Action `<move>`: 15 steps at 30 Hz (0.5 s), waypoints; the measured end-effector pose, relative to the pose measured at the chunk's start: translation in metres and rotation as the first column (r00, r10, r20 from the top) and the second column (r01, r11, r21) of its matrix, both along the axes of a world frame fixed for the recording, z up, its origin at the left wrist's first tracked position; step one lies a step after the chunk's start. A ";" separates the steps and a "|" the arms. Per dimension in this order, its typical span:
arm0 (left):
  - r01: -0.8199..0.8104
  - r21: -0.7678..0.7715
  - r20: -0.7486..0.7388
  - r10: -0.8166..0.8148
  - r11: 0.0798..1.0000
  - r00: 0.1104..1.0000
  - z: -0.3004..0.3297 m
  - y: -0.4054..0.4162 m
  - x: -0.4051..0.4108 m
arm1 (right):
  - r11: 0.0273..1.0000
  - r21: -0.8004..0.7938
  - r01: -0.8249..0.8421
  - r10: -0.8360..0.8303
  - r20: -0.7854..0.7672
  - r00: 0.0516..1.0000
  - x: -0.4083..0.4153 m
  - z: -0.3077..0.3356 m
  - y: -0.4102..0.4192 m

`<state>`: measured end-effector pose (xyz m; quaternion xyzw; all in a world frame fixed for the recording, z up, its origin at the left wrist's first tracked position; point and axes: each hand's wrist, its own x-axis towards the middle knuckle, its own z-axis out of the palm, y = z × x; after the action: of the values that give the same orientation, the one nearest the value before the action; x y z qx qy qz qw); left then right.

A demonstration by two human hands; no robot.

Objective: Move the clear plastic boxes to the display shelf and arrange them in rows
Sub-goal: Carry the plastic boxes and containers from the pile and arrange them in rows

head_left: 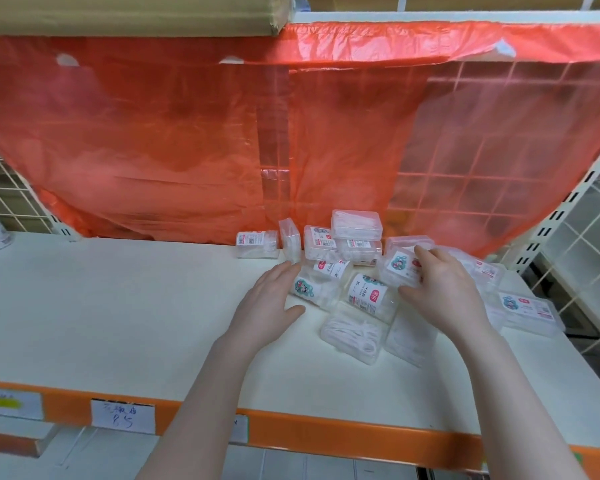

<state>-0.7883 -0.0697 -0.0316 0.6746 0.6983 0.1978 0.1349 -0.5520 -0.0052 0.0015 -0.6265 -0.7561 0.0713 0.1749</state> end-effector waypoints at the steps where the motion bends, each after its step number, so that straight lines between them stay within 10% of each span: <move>1: 0.031 0.002 -0.004 -0.031 1.000 1.000 0.000 0.004 -0.001 | 1.000 0.006 0.007 -0.007 -0.003 1.000 0.002 0.000 -0.003; 15: 0.160 0.071 0.032 -0.163 0.985 0.986 -0.008 0.039 -0.006 | 0.996 0.016 0.092 -0.092 -0.008 0.996 0.024 -0.005 -0.029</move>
<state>-0.7947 -0.0308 -0.0392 0.7293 0.6316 0.2225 0.1405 -0.5283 -0.0343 -0.0037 -0.6591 -0.7263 0.0592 0.1860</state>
